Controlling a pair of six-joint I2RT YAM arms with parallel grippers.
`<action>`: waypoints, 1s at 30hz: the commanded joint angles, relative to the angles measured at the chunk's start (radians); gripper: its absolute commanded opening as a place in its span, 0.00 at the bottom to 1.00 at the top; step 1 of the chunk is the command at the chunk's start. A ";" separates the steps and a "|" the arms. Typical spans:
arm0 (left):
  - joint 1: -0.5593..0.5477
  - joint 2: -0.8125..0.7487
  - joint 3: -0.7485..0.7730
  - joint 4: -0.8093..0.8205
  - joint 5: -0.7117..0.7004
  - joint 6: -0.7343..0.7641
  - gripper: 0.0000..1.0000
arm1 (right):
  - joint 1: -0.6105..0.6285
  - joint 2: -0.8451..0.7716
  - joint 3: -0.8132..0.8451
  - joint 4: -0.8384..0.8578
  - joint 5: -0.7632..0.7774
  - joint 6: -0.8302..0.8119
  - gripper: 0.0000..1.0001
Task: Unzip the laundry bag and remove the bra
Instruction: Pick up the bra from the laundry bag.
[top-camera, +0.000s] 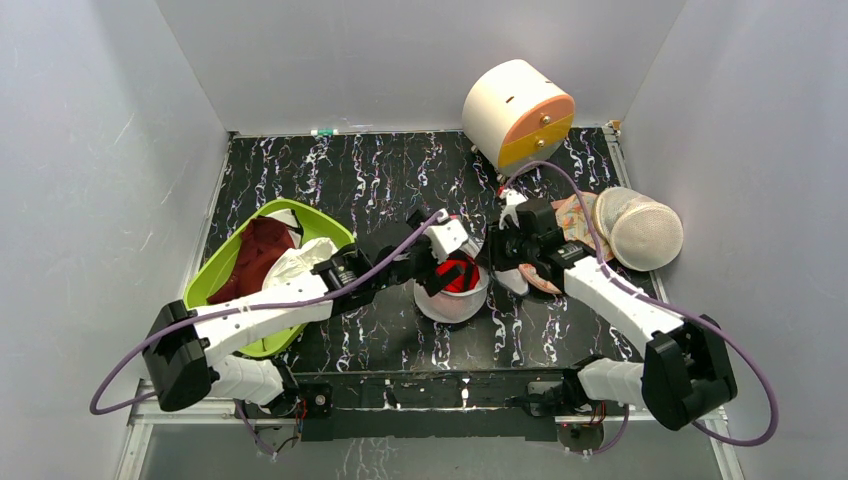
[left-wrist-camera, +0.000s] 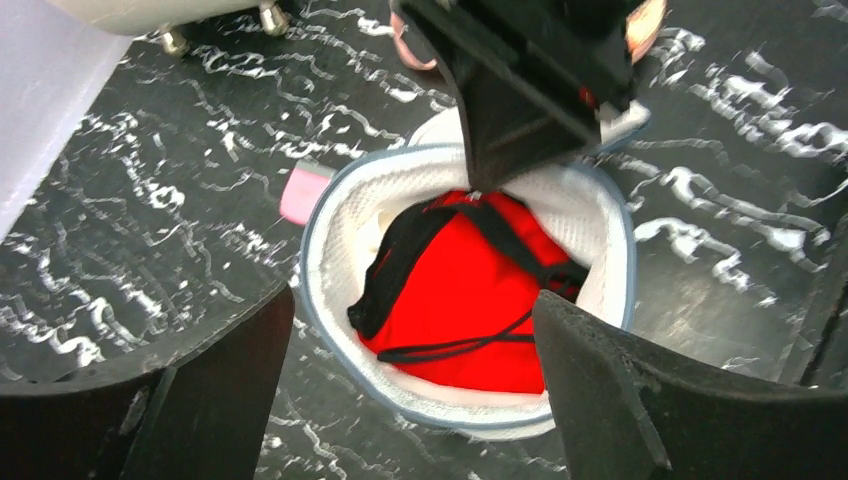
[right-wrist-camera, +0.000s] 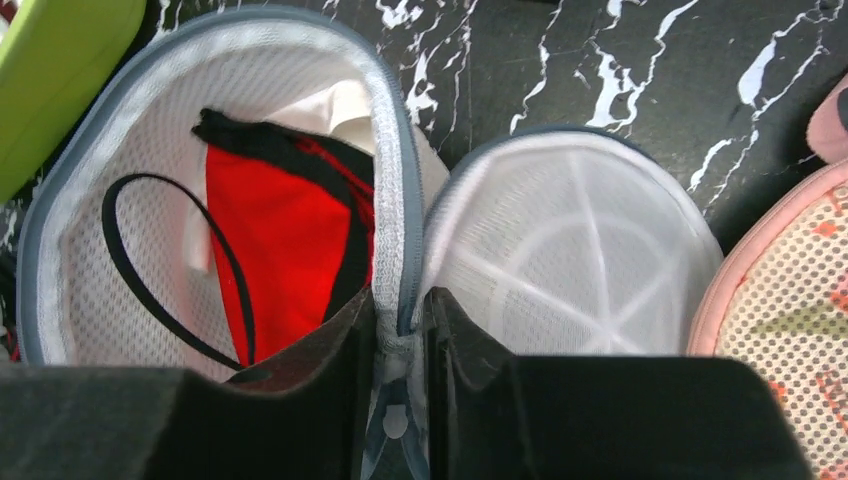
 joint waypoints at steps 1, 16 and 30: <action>-0.013 0.030 0.111 -0.037 0.080 -0.170 0.85 | 0.001 -0.115 -0.082 0.167 -0.079 0.015 0.14; -0.015 0.216 0.119 -0.031 0.014 -0.923 0.60 | 0.002 -0.281 -0.212 0.288 -0.153 0.023 0.00; -0.016 0.326 0.197 -0.087 -0.039 -0.963 0.40 | 0.002 -0.302 -0.237 0.319 -0.199 0.040 0.00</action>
